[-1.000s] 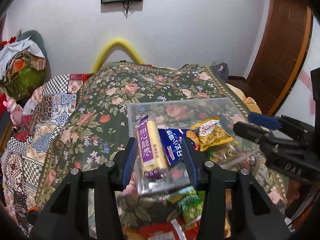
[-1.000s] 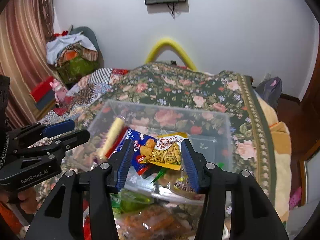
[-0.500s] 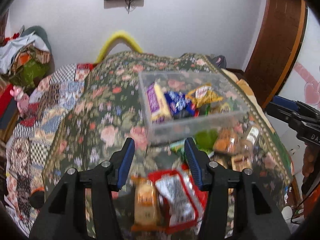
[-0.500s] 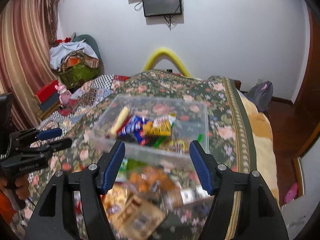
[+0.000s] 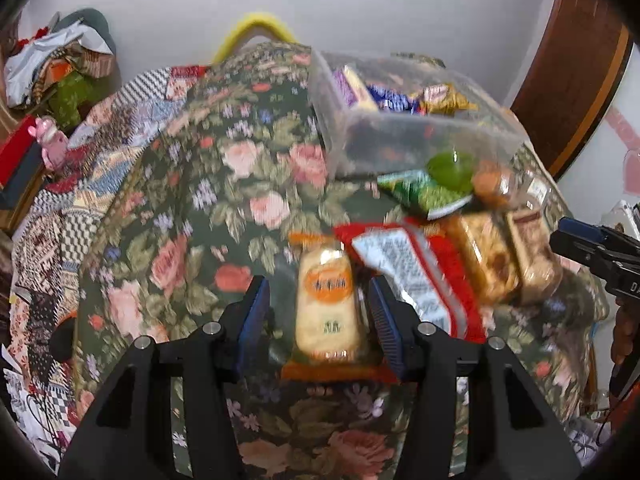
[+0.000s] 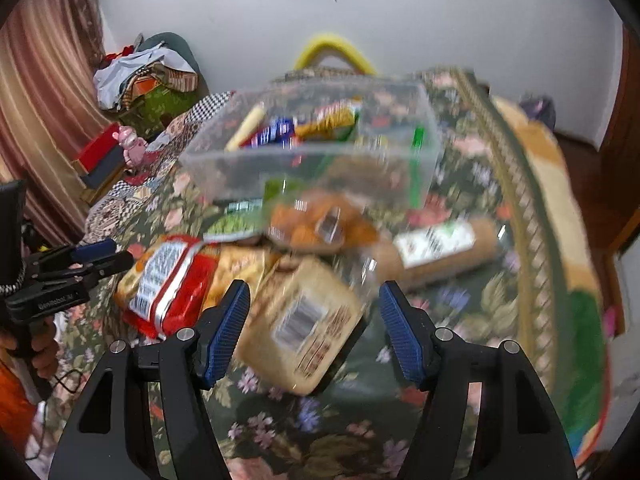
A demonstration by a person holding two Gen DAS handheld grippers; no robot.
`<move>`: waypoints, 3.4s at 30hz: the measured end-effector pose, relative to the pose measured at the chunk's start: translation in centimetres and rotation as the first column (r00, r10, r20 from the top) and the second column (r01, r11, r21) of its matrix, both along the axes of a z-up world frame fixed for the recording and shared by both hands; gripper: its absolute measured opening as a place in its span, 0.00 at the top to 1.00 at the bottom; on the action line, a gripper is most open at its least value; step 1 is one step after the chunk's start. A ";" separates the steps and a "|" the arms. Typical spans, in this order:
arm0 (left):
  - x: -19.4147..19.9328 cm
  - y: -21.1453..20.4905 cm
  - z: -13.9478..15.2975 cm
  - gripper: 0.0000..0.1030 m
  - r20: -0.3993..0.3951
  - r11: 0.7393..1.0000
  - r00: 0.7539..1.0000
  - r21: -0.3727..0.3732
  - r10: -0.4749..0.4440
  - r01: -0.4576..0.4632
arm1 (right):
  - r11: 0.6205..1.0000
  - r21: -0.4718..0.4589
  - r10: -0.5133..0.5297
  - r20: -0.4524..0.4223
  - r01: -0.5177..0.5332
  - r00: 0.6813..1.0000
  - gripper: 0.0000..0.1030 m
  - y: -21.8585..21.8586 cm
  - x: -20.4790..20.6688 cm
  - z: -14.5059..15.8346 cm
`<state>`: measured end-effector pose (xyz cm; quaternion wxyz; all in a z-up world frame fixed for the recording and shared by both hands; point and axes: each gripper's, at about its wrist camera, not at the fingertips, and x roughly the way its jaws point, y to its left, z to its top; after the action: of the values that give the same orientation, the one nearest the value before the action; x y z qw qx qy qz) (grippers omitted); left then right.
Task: Organize snacks
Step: 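Grasp the rice cake pack with left tool while right tool grasps the square bread cracker, then drop the rice cake pack into the box while right tool drops the cracker in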
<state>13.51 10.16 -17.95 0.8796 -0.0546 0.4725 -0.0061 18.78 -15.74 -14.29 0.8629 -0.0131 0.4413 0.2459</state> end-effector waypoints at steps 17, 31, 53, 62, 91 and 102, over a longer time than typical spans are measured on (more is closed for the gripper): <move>1.1 -0.7 -3.7 0.65 0.010 0.998 1.000 0.058 0.009 -0.010 | 0.999 0.042 -0.025 -0.076 0.028 0.997 0.31 1.6 0.3 -2.3; -1.2 -0.6 0.0 0.65 0.110 0.997 0.994 0.077 0.017 -0.026 | 0.996 0.085 -0.028 -0.149 0.041 0.988 0.47 0.7 0.7 -3.4; 2.6 -4.3 8.8 0.65 0.308 1.000 0.951 0.023 -0.027 0.021 | 0.993 0.089 -0.087 0.132 0.076 0.987 0.47 -2.3 1.7 5.5; 8.0 -5.5 9.9 0.65 0.299 0.998 0.953 0.022 -0.055 0.050 | 0.991 0.094 -0.110 0.201 0.092 0.973 0.47 -2.3 5.2 7.6; 24.4 -7.5 2.1 0.65 0.063 0.997 0.996 -0.047 -0.059 0.062 | 0.998 -0.024 -0.049 0.049 0.051 0.998 0.47 1.6 17.5 2.3; 23.7 -6.8 3.1 0.63 0.061 0.999 0.997 -0.003 -0.039 0.040 | 0.998 -0.053 -0.036 0.080 0.040 0.996 0.44 1.5 17.1 3.6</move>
<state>37.20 3.35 -14.81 0.8932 -0.0471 0.4465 -0.0262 35.84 -14.22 -10.69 0.8836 -0.0380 0.4135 0.2165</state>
